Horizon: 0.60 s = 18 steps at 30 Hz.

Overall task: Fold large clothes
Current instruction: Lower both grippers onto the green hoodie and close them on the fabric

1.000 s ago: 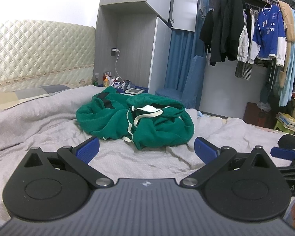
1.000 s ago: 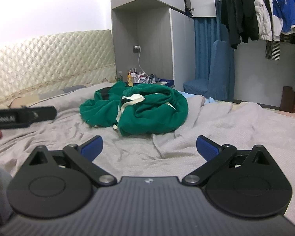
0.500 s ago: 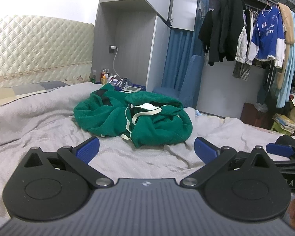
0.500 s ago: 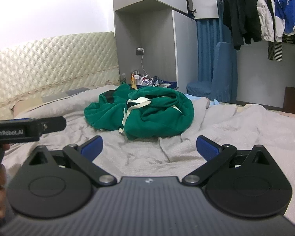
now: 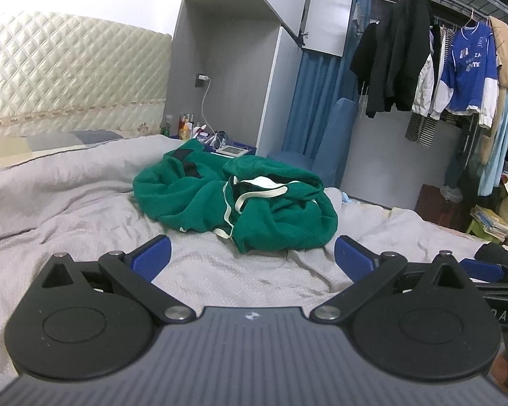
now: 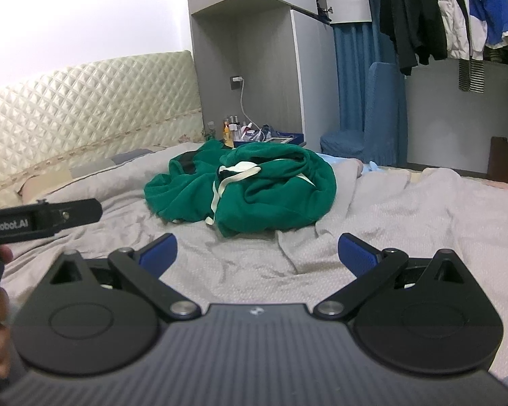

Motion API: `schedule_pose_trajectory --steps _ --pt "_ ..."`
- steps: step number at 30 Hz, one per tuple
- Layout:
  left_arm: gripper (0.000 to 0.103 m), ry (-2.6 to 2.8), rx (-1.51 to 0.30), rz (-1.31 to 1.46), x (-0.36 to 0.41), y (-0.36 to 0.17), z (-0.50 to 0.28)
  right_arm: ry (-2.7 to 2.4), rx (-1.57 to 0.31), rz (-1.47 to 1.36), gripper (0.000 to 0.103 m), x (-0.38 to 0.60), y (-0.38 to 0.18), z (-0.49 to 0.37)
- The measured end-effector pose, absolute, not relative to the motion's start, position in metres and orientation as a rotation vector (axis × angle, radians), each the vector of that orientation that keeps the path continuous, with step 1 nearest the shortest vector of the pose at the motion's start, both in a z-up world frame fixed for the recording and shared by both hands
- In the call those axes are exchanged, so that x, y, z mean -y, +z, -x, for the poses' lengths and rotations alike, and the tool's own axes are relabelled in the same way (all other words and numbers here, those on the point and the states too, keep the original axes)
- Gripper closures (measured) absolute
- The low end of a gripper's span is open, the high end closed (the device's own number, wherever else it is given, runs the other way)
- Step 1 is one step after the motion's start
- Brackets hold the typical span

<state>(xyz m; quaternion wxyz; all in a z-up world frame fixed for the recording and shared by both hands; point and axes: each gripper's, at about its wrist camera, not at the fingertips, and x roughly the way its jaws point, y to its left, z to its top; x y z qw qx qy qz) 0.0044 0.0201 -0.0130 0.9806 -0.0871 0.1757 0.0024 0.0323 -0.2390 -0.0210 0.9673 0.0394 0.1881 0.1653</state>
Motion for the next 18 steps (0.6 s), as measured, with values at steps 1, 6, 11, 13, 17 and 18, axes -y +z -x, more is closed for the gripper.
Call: schedule_pose_trajectory --steps 1,6,11,13,17,18 --pt "0.0 0.005 -0.355 0.176 -0.02 -0.014 -0.005 0.333 -0.381 -0.079 0.0 0.239 -0.021 -0.033" --pt "0.0 -0.003 -0.354 0.171 -0.019 -0.016 -0.009 0.333 -0.392 -0.079 0.0 0.238 -0.023 -0.035" --pt "0.0 -0.023 -0.348 0.146 -0.018 -0.019 -0.025 0.33 -0.398 -0.081 0.0 0.235 -0.023 -0.047" --pt "0.0 -0.017 -0.355 0.136 -0.019 -0.02 -0.036 0.33 -0.402 -0.09 0.0 0.235 -0.023 -0.054" --pt "0.0 -0.026 -0.356 0.172 -0.026 -0.021 -0.066 0.329 -0.415 -0.134 0.0 0.237 -0.022 -0.077" --pt "0.0 -0.019 -0.35 0.172 -0.027 -0.022 -0.075 0.328 -0.414 -0.146 0.0 0.238 -0.022 -0.083"
